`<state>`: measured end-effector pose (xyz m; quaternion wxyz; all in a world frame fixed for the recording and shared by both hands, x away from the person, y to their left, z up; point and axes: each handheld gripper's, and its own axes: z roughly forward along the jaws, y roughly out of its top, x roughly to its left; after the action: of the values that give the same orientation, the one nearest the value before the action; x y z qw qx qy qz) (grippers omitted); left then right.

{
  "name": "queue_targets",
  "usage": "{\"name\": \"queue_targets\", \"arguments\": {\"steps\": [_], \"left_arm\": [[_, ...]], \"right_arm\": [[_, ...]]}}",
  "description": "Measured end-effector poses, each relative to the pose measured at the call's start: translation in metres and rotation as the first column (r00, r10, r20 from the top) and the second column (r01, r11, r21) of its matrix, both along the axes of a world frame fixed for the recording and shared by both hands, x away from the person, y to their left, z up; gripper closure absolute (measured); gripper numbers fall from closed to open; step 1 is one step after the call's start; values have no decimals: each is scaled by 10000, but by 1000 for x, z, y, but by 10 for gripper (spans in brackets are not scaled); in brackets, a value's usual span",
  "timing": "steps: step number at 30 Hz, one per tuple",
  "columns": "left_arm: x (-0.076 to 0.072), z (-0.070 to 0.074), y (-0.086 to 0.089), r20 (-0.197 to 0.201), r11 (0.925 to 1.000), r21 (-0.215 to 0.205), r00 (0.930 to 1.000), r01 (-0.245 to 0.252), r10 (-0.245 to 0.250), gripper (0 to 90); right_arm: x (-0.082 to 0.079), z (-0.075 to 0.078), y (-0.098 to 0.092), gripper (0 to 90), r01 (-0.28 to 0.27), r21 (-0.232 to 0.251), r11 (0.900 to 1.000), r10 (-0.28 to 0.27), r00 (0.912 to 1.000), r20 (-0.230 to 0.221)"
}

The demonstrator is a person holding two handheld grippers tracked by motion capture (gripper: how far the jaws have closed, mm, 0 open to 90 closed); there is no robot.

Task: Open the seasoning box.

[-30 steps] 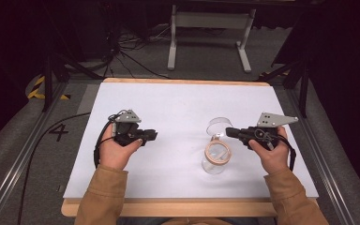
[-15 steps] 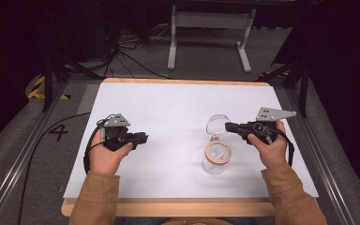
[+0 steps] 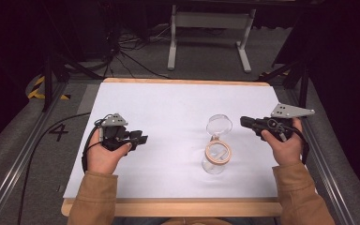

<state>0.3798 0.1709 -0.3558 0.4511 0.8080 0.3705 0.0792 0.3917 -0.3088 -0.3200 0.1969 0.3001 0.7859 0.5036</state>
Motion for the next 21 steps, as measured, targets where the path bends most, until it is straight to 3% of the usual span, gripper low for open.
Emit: {"name": "queue_targets", "arguments": {"steps": [4,7,12,17,21], "left_arm": [[1,-1,3,79,9997,204,9999,-152,150,626],[3,-3,5,-91,9992,319,9996,-260,263,613],[7,-7,7,-372,9981,542,9988,-283,304,609],[16,-16,8,-771,9955,911,9965,-256,327,603],[24,-25,8,-1074,9955,896,9934,-304,400,596]], "right_arm": [[2,2,-16,857,515,14,9987,-515,9984,-228],[3,2,-26,843,961,-185,9952,-966,9950,-254],[4,0,-39,836,1346,-108,9908,-1350,9894,-529],[9,-11,-49,826,1819,-393,9825,-1850,9777,-994],[14,-23,-62,805,2305,-603,9712,-2370,9603,-1470]]}}
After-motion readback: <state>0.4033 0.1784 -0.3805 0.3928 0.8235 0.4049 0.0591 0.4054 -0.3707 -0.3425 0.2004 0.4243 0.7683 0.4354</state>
